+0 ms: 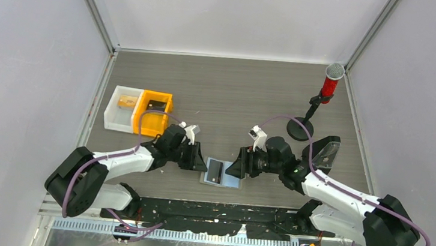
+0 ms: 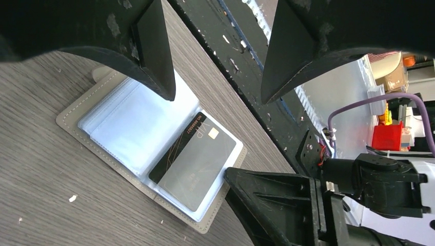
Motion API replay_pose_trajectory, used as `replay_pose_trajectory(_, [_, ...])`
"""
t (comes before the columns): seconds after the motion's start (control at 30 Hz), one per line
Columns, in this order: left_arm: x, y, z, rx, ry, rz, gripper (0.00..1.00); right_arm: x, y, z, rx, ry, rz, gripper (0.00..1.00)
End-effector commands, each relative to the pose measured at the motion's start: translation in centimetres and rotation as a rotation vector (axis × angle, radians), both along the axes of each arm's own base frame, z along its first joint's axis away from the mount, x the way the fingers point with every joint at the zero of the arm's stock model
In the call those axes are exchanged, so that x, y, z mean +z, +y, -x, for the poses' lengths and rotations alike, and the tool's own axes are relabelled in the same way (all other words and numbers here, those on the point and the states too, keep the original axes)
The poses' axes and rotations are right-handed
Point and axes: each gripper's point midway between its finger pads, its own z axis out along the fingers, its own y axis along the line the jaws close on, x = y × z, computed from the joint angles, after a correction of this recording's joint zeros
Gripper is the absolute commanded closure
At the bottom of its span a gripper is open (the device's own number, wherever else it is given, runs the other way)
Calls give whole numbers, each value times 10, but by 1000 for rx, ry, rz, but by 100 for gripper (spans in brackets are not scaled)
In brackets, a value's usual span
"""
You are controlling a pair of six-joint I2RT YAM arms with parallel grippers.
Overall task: Take the credit cards out of the card holder
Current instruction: Remove the credit card from the card holder.
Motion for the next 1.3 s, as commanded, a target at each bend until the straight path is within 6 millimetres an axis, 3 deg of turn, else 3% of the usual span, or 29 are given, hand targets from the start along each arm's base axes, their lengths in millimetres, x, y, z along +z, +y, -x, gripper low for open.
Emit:
replay_pose_trajectory(0.0, [4, -7, -4, -14, -37, 36, 76, 8, 13, -8, 4, -30, -59, 32])
replay_pose_trajectory(0.17, [-1, -7, -1, -8, -24, 50, 85, 2, 23, -12, 6, 12, -82, 36])
replay_pose_trajectory(0.77, [-19, -6, 9, 19, 37, 26, 92, -33, 37, -20, -43, 111, -29, 51])
replay_pose_trajectory(1.27, [-33, 0, 18, 50, 64, -4, 93, -70, 17, -31, -153, 72, 216, 55])
